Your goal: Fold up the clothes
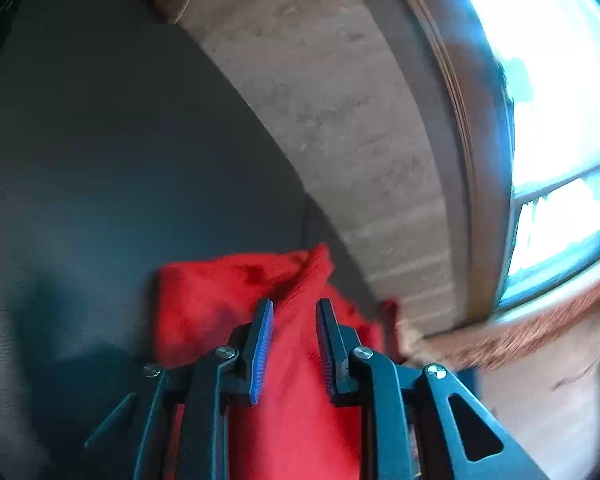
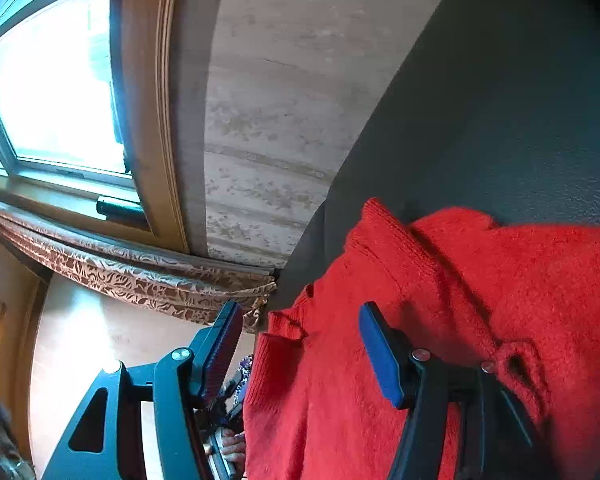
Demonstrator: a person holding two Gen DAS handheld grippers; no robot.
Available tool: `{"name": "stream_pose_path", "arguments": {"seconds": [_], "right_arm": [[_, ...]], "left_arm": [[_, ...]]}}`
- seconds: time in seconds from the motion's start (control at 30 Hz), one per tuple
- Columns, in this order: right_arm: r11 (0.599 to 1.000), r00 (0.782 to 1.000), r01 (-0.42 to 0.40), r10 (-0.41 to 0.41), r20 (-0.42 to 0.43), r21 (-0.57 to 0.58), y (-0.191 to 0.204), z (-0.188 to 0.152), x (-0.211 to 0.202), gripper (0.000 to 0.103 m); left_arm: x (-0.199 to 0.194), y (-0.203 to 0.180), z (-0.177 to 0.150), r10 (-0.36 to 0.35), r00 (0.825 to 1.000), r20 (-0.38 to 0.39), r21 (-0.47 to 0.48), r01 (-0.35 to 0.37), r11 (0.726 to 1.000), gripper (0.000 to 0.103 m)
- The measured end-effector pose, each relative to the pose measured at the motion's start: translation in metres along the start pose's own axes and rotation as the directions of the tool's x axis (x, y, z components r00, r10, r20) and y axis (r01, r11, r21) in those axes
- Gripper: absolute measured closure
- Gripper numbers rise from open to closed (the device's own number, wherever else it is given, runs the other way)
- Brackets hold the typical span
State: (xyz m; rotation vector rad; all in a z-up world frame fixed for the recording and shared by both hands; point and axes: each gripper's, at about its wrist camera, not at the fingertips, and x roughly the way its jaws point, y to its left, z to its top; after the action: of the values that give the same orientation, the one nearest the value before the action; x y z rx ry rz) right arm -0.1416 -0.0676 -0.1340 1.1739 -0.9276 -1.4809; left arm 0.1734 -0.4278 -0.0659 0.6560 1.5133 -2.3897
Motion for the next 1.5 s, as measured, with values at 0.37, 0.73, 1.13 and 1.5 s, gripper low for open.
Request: {"name": "stream_pose_path", "arguments": {"seconds": [0.37, 0.73, 1.13, 1.5], "right_arm": [[0.785, 0.898, 0.429, -0.425, 0.116, -0.447, 0.072, -0.061, -0.064, 0.030], [0.542, 0.755, 0.584, -0.635, 0.161, -0.604, 0.060, -0.108, -0.071, 0.054], [0.135, 0.525, 0.651, -0.791, 0.315, -0.747, 0.068, -0.130, -0.064, 0.094], [0.285, 0.618, 0.661, -0.732, 0.288, -0.694, 0.076, -0.114, -0.099, 0.068]], "left_arm": [[-0.024, -0.042, -0.106, 0.276, 0.960, 0.043, 0.504, -0.259, 0.824, 0.068], [0.014, -0.045, -0.138, 0.466, 0.881, 0.079, 0.624, -0.408, 0.666, 0.053], [-0.048, -0.022, -0.115, 0.458, 0.879, 0.136, 0.500, -0.460, 0.734, 0.099], [-0.093, 0.008, -0.123, 0.368, 0.913, 0.179, 0.359, -0.409, 0.839, 0.080]]}}
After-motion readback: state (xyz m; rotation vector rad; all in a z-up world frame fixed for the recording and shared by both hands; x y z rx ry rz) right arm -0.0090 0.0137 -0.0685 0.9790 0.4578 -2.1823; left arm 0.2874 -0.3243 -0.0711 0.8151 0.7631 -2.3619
